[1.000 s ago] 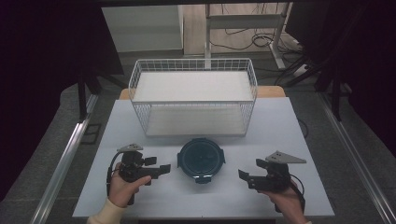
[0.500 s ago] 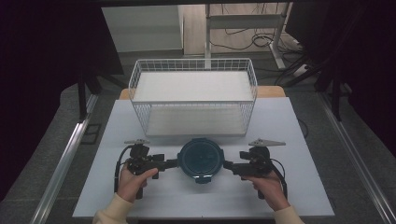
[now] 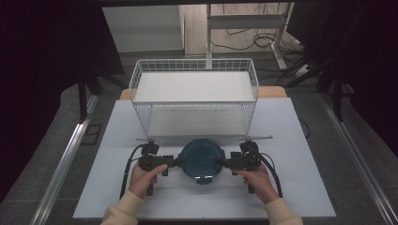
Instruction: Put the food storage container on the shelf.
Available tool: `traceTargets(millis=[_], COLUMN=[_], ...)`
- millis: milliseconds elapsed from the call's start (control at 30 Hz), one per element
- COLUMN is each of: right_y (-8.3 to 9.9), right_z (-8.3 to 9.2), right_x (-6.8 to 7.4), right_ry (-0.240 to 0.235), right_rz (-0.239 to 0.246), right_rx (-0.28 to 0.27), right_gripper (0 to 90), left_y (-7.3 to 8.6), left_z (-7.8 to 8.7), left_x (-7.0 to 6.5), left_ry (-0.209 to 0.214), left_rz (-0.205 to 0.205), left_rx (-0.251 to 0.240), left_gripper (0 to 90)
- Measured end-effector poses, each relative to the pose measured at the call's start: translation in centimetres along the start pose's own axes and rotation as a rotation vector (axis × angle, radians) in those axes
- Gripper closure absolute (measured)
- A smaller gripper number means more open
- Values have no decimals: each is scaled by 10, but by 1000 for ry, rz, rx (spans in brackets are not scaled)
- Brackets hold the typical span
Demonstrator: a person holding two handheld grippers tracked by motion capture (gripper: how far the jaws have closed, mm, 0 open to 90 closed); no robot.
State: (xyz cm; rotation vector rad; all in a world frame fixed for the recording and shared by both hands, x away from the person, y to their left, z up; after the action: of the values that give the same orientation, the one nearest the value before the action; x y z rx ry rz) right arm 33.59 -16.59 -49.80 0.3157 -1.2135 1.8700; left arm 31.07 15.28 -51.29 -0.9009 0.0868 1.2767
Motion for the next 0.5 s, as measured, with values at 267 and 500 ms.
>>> traceTargets(millis=[267, 500], right_y=[4, 6], right_z=[-11, -20], right_x=[-1, -2], right_ry=[-37, -68], right_rz=[-41, -79], right_rx=[16, 22], right_gripper=[85, 129], left_y=[2, 4], left_z=[-10, -16], left_x=[-4, -7], left_ry=[47, 57], left_rz=[10, 10], left_rx=[29, 54], left_gripper=[180, 198])
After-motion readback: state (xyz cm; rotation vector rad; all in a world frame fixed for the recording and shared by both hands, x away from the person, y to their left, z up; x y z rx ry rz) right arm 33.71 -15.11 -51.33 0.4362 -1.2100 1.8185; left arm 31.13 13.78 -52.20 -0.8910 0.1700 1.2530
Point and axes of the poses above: each handheld gripper's, and its own axes: z roughly backward along the jaws, y roughly out of its underside, x roughly to its left, the point moved 1 cm from there along -z, roughly forward along the jaws, and after that the axes turned 12 degrees about -y, right-handed, at the moved point
